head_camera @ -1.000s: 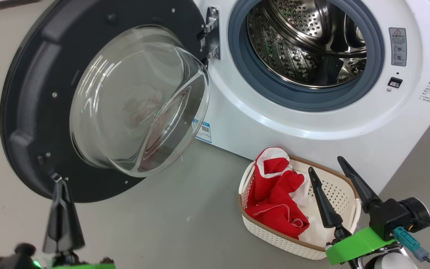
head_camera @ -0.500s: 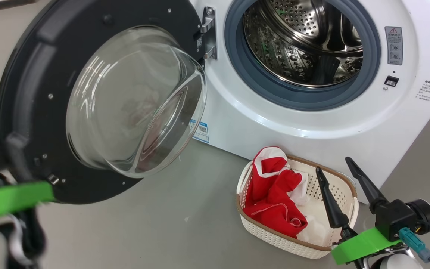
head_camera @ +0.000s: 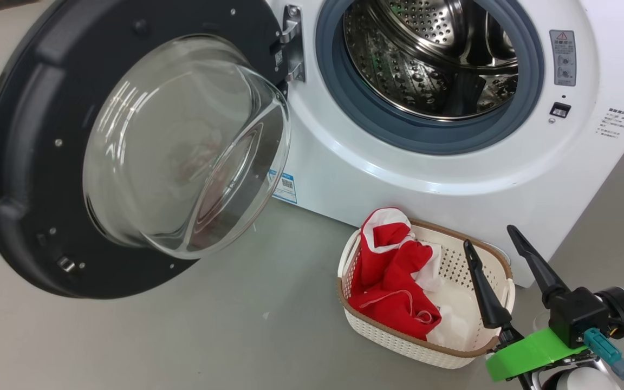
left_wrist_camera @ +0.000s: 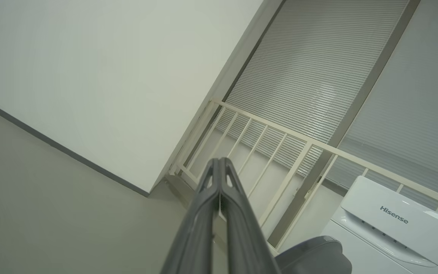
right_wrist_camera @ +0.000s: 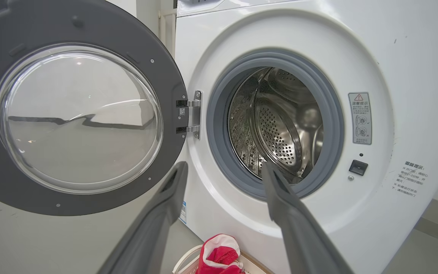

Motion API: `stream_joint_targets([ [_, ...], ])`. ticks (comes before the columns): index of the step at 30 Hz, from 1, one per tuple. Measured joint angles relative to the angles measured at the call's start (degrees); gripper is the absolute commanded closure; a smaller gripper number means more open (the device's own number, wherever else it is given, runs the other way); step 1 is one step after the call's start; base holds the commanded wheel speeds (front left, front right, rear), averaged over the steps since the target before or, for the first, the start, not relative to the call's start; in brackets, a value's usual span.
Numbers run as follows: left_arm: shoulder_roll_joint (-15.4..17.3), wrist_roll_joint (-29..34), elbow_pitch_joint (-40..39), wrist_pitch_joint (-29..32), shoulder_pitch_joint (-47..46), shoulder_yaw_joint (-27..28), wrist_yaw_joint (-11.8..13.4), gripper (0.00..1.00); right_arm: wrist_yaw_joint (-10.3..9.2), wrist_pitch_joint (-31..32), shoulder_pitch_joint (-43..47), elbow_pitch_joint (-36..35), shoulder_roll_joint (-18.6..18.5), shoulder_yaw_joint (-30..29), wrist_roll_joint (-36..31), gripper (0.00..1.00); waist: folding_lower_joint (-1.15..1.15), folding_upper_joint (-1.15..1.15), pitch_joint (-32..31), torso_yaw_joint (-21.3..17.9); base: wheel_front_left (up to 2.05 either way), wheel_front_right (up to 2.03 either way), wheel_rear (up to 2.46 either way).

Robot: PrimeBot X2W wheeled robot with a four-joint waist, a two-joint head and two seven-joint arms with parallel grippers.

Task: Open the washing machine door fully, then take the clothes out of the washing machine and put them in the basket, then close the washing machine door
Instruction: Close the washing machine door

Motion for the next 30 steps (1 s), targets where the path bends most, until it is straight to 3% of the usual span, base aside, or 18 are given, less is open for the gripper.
stream_joint_targets([
  [8,1.3,-9.4,13.6,7.5,-9.4,6.1,0.1,1.0,0.0,0.9,0.0,-0.5,0.0,0.1,-0.3,0.0,0.0,0.0,0.1,-0.7,0.0,0.0,0.0],
  [16,2.4,-16.5,24.3,20.7,-13.9,8.9,1.3,1.0,0.0,1.5,0.0,-1.0,0.0,0.6,-0.5,0.0,0.0,0.0,0.2,-1.5,0.0,0.0,0.0],
  [23,3.9,-19.9,29.1,32.0,-14.2,9.0,1.6,1.0,0.0,2.0,0.0,-1.5,0.0,1.0,-0.7,0.0,0.0,0.0,0.2,-2.6,0.0,0.0,0.0],
  [30,6.1,-21.4,30.3,38.6,-14.2,9.0,1.6,1.0,0.0,2.3,0.0,-1.6,0.0,1.7,-1.0,0.0,0.0,0.0,0.3,-4.0,0.0,0.0,0.0],
])
